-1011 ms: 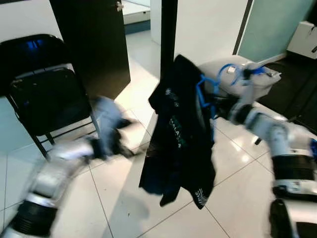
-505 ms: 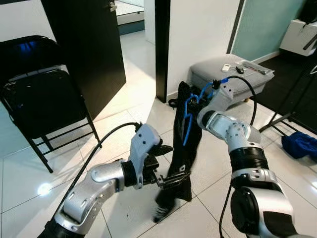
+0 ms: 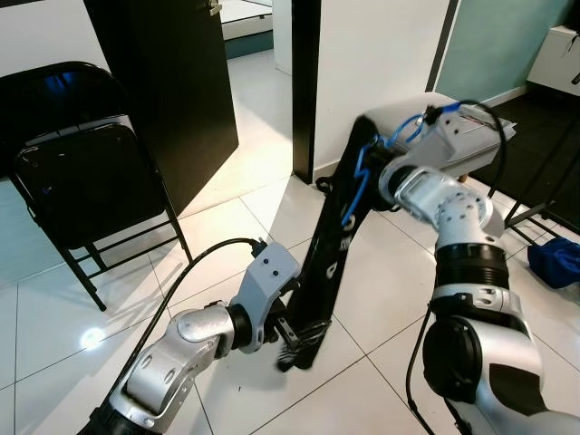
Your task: Hang hanger
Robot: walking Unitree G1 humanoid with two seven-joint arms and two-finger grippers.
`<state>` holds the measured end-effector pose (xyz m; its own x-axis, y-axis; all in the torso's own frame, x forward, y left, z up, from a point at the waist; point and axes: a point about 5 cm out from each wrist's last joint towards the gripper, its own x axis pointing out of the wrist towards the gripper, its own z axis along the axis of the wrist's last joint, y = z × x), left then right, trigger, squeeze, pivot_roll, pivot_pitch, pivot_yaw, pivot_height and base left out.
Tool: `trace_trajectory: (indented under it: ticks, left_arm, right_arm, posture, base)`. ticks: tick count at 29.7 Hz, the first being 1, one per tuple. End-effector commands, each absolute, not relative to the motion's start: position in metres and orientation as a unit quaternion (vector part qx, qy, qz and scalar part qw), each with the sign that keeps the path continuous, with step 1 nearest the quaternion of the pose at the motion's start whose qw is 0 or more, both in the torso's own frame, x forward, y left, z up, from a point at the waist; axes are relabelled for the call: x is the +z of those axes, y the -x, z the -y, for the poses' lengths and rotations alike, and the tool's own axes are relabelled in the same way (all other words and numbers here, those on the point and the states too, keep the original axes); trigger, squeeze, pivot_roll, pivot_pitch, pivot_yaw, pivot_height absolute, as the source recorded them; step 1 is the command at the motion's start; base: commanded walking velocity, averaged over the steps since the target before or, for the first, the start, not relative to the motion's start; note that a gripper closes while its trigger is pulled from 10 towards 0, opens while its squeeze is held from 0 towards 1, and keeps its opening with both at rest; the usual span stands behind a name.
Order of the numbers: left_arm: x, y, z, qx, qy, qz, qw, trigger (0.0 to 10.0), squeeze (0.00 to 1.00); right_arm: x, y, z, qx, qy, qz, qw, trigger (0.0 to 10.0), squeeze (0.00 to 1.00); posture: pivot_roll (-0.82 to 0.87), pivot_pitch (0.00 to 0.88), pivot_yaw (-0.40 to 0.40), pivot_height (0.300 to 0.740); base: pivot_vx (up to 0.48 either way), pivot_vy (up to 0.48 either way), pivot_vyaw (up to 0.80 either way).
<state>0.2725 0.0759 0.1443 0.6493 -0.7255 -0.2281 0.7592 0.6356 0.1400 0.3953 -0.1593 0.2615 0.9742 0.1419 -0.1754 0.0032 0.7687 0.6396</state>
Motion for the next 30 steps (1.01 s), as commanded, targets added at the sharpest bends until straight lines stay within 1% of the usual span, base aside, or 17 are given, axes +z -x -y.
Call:
trace_trajectory:
  ticks: [1,8,9,10,11,13,15,16,18,23,27,30]
  left_arm:
    - [0.138,-0.274,-0.078,-0.398,-0.126,-0.088,0.905,10.0,0.00]
    - [0.133,-0.275,-0.076,-0.388,-0.132,-0.102,0.907,10.0,0.00]
    - [0.130,-0.276,-0.074,-0.381,-0.134,-0.110,0.908,10.0,0.00]
    - [0.126,-0.277,-0.070,-0.361,-0.123,-0.119,0.917,10.0,0.00]
    - [0.126,-0.277,-0.070,-0.361,-0.123,-0.119,0.917,10.0,0.00]
    - [0.118,-0.282,-0.062,-0.315,-0.109,-0.140,0.933,10.0,0.00]
    - [0.115,-0.284,-0.057,-0.300,-0.101,-0.143,0.938,10.0,0.00]
    - [0.115,-0.284,-0.057,-0.300,-0.101,-0.143,0.938,10.0,0.00]
    - [0.113,-0.288,-0.048,-0.295,-0.089,-0.142,0.941,10.0,0.00]
    - [0.112,-0.293,-0.040,-0.282,-0.082,-0.143,0.945,10.0,0.00]
    - [0.113,-0.296,-0.041,-0.268,-0.083,-0.141,0.949,10.0,0.00]
    - [0.113,-0.300,-0.051,-0.230,-0.097,-0.150,0.957,10.0,0.00]
  right_arm:
    - [0.276,-0.395,0.154,0.054,-0.343,-0.092,0.933,10.0,0.00]
    - [0.279,-0.394,0.153,0.054,-0.346,-0.091,0.932,10.0,0.00]
    - [0.281,-0.394,0.153,0.055,-0.347,-0.090,0.932,10.0,0.00]
    - [0.282,-0.394,0.153,0.056,-0.349,-0.088,0.931,10.0,0.00]
    - [0.282,-0.394,0.153,0.056,-0.349,-0.088,0.931,10.0,0.00]
    - [0.285,-0.393,0.150,0.060,-0.353,-0.086,0.930,10.0,0.00]
    - [0.286,-0.393,0.149,0.062,-0.354,-0.086,0.929,10.0,0.00]
    - [0.286,-0.393,0.149,0.062,-0.354,-0.086,0.929,10.0,0.00]
    - [0.288,-0.393,0.147,0.066,-0.355,-0.085,0.928,10.0,0.00]
    - [0.291,-0.392,0.145,0.072,-0.358,-0.084,0.927,10.0,0.00]
    - [0.291,-0.391,0.144,0.074,-0.358,-0.084,0.927,10.0,0.00]
    - [0.292,-0.390,0.145,0.074,-0.358,-0.084,0.927,10.0,0.00]
  posture:
    - [-0.05,0.057,0.052,0.740]
    - [-0.05,0.057,0.052,0.740]
    - [-0.05,0.060,0.054,0.740]
    - [-0.05,0.061,0.054,0.740]
    - [-0.05,0.061,0.054,0.740]
    - [-0.05,0.061,0.050,0.740]
    - [-0.05,0.063,0.051,0.740]
    - [-0.05,0.063,0.051,0.740]
    - [-0.05,0.063,0.051,0.740]
    - [-0.05,0.063,0.055,0.740]
    - [-0.05,0.063,0.055,0.740]
    - [-0.06,0.065,0.058,0.740]
  base:
    - [0.000,0.000,0.00]
    - [0.000,0.000,0.00]
    - [0.000,0.000,0.00]
    - [0.000,0.000,0.00]
    - [0.000,0.000,0.00]
    - [0.000,0.000,0.00]
    - [0.000,0.000,0.00]
    - [0.000,0.000,0.00]
    - [0.000,0.000,0.00]
    - [0.000,0.000,0.00]
    - [0.000,0.000,0.00]
    - [0.000,0.000,0.00]
